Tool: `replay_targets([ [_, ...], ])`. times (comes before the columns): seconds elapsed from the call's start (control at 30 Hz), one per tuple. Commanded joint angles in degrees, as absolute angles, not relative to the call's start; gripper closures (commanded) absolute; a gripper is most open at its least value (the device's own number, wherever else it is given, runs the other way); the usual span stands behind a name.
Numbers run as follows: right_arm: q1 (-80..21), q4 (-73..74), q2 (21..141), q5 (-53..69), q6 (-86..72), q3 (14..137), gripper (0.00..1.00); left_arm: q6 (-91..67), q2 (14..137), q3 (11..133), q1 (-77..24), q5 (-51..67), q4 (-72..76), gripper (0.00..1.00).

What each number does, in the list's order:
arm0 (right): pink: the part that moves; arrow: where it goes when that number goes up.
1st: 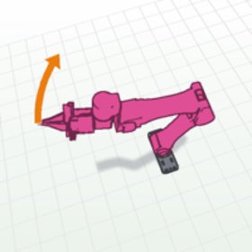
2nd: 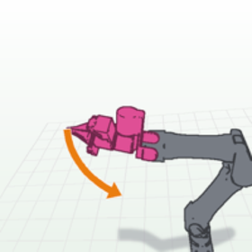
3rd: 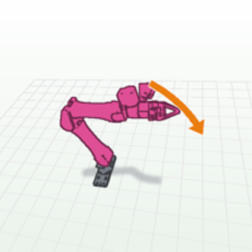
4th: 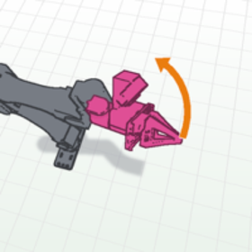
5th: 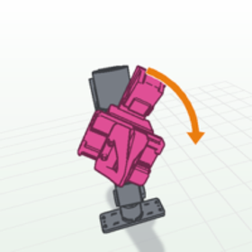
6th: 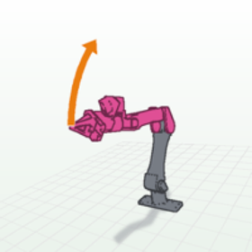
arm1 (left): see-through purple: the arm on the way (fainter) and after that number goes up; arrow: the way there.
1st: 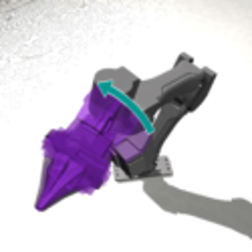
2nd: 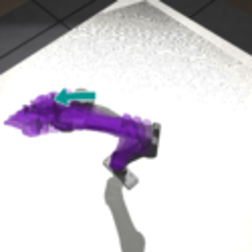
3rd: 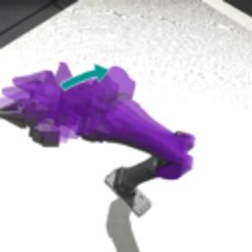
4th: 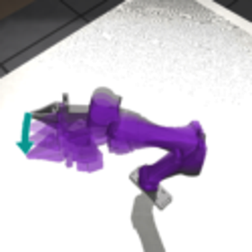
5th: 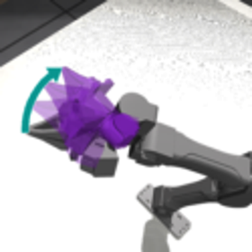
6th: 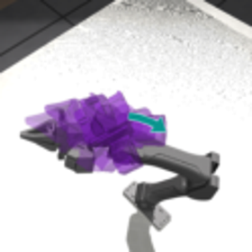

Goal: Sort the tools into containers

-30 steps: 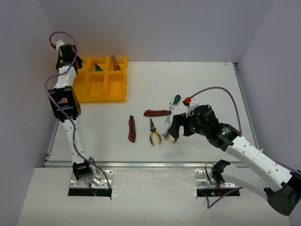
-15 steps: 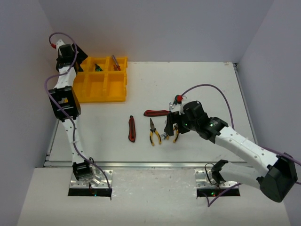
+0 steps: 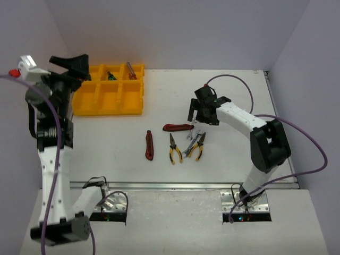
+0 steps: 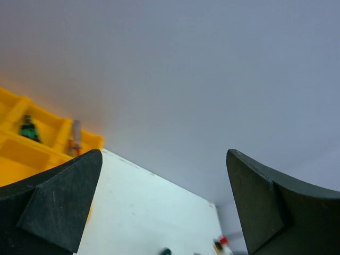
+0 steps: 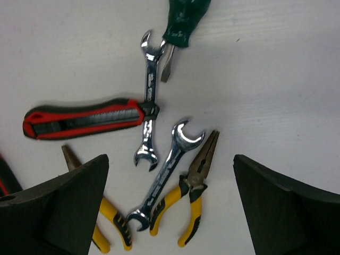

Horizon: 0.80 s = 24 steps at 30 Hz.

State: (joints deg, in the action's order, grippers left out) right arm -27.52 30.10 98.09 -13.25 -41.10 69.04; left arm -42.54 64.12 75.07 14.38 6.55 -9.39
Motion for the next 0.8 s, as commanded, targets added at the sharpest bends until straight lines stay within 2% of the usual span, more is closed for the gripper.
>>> replay_targets([
  [0.0,-24.26,31.29,103.15,-19.16,-44.17,77.22,0.08,-43.17,44.20,53.30,5.03,3.29,-7.00,0.00],
  [0.13,-23.91,31.29,109.06,-21.90,-41.64,84.10,0.27,-38.40,39.25,45.36,2.57,6.99,-13.19,0.00],
  [0.33,-21.81,30.77,117.91,-22.34,-42.88,88.84,0.32,-31.14,35.61,40.88,2.55,9.57,-18.53,0.00],
  [0.43,-20.92,29.94,121.00,-20.39,-43.67,90.06,0.38,-29.71,34.79,38.78,2.63,10.42,-19.43,0.00],
  [0.47,-20.83,29.55,122.63,-20.22,-43.60,90.68,0.44,-29.62,34.64,38.00,2.55,10.97,-19.59,0.00],
  [0.5,-20.75,29.53,123.66,-20.22,-43.67,90.70,0.45,-29.54,34.63,37.65,2.63,11.31,-19.60,0.00],
  [0.57,-20.49,29.52,125.26,-19.89,-44.02,91.23,0.53,-28.87,34.97,37.19,2.64,11.76,-19.60,0.00],
  [0.6,-20.48,29.45,125.49,-19.86,-44.59,90.67,0.62,-28.59,35.14,36.86,2.64,11.86,-19.60,0.00],
  [0.67,-20.48,28.62,125.10,-19.54,-44.89,89.38,0.73,-28.48,35.41,36.58,2.55,11.94,-19.52,0.00],
  [0.7,-20.48,28.17,124.52,-19.51,-45.39,88.59,0.80,-28.56,35.42,36.56,2.55,12.19,-19.43,0.00],
  [0.77,-20.57,24.27,119.04,-21.74,-46.02,82.43,0.88,-28.74,36.04,36.39,2.55,13.10,-18.49,0.00],
])
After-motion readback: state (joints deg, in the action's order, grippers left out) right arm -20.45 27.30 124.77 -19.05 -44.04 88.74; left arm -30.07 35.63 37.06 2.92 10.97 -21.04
